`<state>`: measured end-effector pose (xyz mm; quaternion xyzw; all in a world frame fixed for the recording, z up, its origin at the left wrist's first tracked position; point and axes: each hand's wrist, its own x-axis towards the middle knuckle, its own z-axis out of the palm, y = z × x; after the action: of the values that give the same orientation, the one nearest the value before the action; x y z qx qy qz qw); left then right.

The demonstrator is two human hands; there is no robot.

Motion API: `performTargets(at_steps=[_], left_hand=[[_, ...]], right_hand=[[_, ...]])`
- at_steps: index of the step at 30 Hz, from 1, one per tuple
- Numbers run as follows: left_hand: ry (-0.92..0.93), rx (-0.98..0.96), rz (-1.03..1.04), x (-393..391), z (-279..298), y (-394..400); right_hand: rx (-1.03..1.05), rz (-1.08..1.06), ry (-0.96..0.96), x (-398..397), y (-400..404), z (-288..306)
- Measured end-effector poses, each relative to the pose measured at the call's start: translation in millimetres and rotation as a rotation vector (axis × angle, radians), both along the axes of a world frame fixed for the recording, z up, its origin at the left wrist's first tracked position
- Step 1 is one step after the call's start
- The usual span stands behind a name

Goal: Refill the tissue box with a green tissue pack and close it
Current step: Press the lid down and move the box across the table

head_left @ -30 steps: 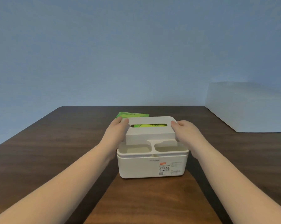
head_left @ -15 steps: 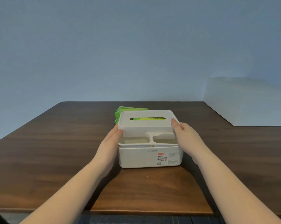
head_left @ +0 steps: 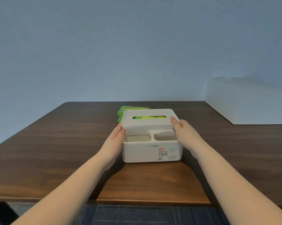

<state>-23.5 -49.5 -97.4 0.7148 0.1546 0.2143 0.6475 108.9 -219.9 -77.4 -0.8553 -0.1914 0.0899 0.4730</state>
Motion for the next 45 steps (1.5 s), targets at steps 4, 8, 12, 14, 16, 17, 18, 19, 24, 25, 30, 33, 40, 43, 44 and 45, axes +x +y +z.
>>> performTargets(at_steps=[4, 8, 12, 14, 16, 17, 18, 19, 24, 25, 30, 33, 40, 43, 44, 45], left_hand=[[0.146, -0.002, 0.023, -5.8, 1.3, 1.1], [0.404, 0.092, 0.084, -15.2, 8.6, 1.9], [0.478, 0.316, 0.155, -16.2, 17.6, -4.1], [0.504, 0.342, 0.171, -15.2, 17.5, -5.9], [0.51, 0.381, 0.197, -13.6, 15.9, -5.9], [0.504, 0.42, 0.219, -12.3, 15.6, -5.7], [0.495, 0.462, 0.24, -10.5, 15.4, -5.8], [0.481, 0.494, 0.259, -8.2, 15.0, -6.7], [0.399, 0.503, 0.255, 14.1, 14.1, -16.5], [0.38, 0.495, 0.246, 21.4, 14.1, -19.6], [0.279, 0.462, 0.187, 80.1, 19.4, -42.4], [0.252, 0.47, 0.165, 127.5, 22.1, -55.3], [0.214, 0.489, 0.164, 235.2, 15.1, -71.3], [0.205, 0.44, 0.17, 274.8, 7.5, -73.8], [0.202, 0.42, 0.18, 286.0, 5.6, -73.6], [0.197, 0.402, 0.192, 297.0, 4.3, -73.4]], right_hand=[[0.018, 0.043, 0.128, -5.7, -8.4, 5.9], [-0.065, 0.109, 0.31, -7.1, -26.8, 3.3], [-0.076, 0.075, 0.364, -6.3, -35.0, 1.6], [-0.061, 0.078, 0.393, -8.1, -34.2, -1.3], [-0.008, 0.063, 0.401, -9.7, -30.9, -3.5], [0.024, 0.047, 0.396, -9.4, -28.7, -3.8], [0.055, 0.028, 0.385, -7.6, -26.2, -4.9], [0.075, 0.004, 0.367, -5.9, -24.2, -5.9], [0.125, -0.095, 0.298, 8.8, -31.4, -8.6], [0.144, -0.114, 0.289, 14.5, -35.9, -8.3], [0.262, -0.222, 0.252, 61.3, -61.0, -3.3], [0.296, -0.295, 0.251, 98.0, -73.2, -2.6], [0.359, -0.433, 0.223, 187.7, -81.1, -7.4], [0.33, -0.471, 0.169, 222.2, -80.8, -5.3], [0.321, -0.473, 0.161, 233.2, -79.7, -4.2], [0.317, -0.473, 0.156, 243.7, -78.2, -2.7]])
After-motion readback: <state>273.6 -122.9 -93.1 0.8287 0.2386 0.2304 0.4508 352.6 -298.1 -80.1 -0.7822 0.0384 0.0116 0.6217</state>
